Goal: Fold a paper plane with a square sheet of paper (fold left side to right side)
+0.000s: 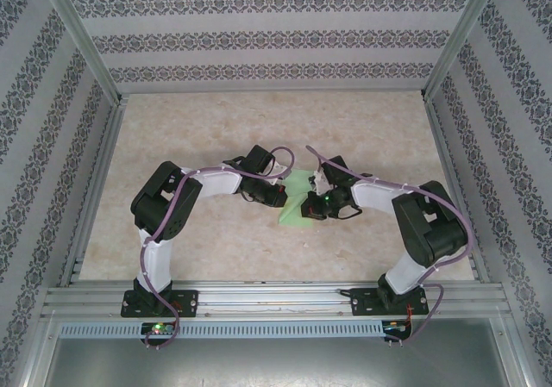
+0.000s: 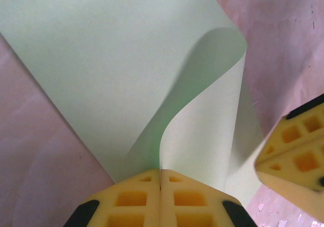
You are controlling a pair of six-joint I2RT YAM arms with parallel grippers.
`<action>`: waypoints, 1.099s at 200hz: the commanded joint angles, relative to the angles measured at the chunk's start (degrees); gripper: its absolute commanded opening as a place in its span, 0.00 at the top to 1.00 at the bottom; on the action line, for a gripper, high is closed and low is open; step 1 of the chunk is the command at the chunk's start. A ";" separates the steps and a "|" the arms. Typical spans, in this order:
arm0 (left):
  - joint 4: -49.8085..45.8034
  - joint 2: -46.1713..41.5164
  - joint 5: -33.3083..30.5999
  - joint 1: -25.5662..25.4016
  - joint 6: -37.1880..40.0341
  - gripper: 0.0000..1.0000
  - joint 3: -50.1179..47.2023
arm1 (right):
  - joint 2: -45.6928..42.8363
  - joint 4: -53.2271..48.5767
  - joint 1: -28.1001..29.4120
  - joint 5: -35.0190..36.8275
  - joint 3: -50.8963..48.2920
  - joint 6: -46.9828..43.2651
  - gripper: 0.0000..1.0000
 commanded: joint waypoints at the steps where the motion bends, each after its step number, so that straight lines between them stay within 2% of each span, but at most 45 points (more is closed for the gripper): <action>1: -1.64 1.61 -1.56 0.67 1.52 1.00 -0.95 | -3.41 6.32 -1.19 -4.80 -1.45 4.15 1.00; 66: -1.63 1.26 -1.80 0.59 1.52 1.00 -1.16 | 1.54 16.81 1.81 -4.53 -0.66 10.83 1.00; 220: -2.33 1.45 -2.33 0.58 1.43 1.00 -0.65 | 6.96 14.61 1.78 -0.36 -0.65 9.61 1.00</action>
